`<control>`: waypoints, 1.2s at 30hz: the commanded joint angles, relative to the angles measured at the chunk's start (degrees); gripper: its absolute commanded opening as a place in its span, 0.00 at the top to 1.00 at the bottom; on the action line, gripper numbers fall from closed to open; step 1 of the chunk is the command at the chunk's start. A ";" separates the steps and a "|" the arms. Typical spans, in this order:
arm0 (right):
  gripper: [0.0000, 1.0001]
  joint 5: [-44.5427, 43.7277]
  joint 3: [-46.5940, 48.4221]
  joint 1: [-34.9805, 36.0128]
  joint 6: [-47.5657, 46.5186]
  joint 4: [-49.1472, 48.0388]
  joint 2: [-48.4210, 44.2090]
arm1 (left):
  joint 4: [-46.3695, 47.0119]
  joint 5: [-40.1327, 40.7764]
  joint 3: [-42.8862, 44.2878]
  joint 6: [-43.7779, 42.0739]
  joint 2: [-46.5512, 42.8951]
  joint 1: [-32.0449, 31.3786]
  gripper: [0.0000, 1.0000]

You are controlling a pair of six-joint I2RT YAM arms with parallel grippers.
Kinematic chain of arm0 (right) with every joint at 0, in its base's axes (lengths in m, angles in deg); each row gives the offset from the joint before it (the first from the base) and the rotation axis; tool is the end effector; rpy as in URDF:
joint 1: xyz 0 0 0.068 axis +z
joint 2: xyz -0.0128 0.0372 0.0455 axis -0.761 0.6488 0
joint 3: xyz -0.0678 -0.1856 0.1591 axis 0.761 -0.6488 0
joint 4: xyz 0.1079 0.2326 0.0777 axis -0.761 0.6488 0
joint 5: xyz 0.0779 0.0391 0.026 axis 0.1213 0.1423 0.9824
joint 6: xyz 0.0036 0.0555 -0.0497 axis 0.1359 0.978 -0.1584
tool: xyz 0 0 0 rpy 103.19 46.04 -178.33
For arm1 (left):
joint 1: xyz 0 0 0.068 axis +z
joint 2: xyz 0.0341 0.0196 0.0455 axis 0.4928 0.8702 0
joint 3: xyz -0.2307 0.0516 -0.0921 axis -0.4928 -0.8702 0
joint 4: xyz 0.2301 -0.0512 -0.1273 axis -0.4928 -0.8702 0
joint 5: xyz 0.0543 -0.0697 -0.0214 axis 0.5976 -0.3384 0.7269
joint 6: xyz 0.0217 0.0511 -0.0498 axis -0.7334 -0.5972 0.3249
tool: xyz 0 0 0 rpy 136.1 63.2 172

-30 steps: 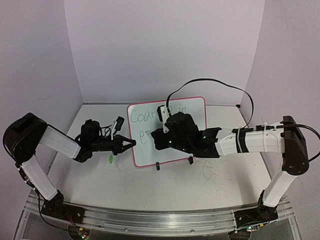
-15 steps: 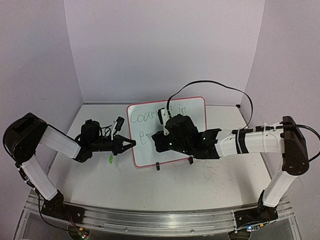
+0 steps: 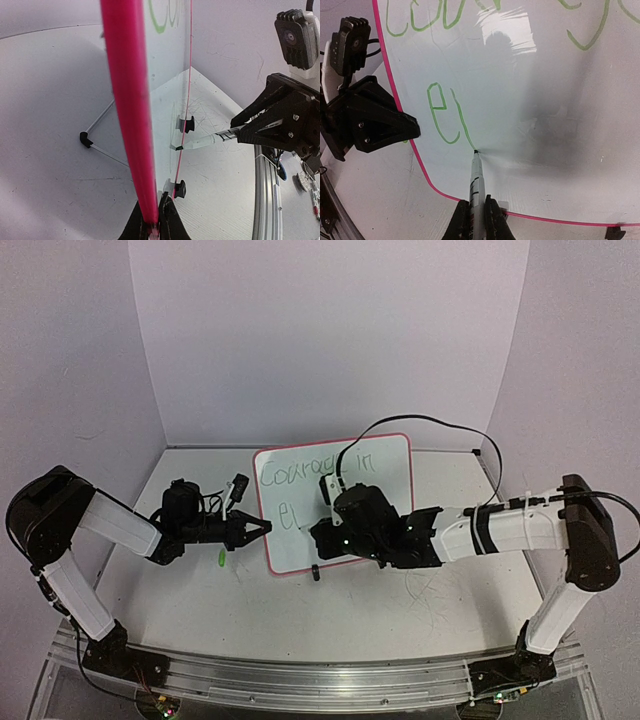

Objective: Write a sentence on the whiteboard

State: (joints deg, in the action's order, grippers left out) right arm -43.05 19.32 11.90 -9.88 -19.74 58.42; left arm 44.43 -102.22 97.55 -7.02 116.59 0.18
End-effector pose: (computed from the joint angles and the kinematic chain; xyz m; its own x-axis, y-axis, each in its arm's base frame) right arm 0.2096 0.3601 0.1912 -0.5751 -0.1072 -0.8110 -0.5840 0.7481 0.3152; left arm 0.2644 -0.1952 0.1255 -0.4736 0.0632 -0.8785 0.8233 0.3861 -0.4161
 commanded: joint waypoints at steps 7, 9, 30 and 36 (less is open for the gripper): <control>1.00 -4.29 4.40 -0.36 -1.86 0.17 -0.67 | -0.66 5.19 1.90 -3.70 -2.16 0.43 1.00; 1.00 -4.83 5.40 -0.37 -2.44 0.16 -0.35 | -0.75 5.18 1.87 -3.70 -2.24 0.40 1.00; 1.00 -5.20 7.31 -1.22 -3.55 0.65 -1.05 | -1.03 5.53 1.81 -4.14 -2.41 0.08 1.00; 1.00 -0.75 2.32 -0.91 -2.69 -1.15 -5.29 | -1.14 5.63 1.80 -4.14 -2.45 0.08 1.00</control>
State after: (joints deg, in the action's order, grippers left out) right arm -46.01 24.29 11.22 -13.15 -18.87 57.34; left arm 43.83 -102.19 97.62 -7.21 115.98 -0.04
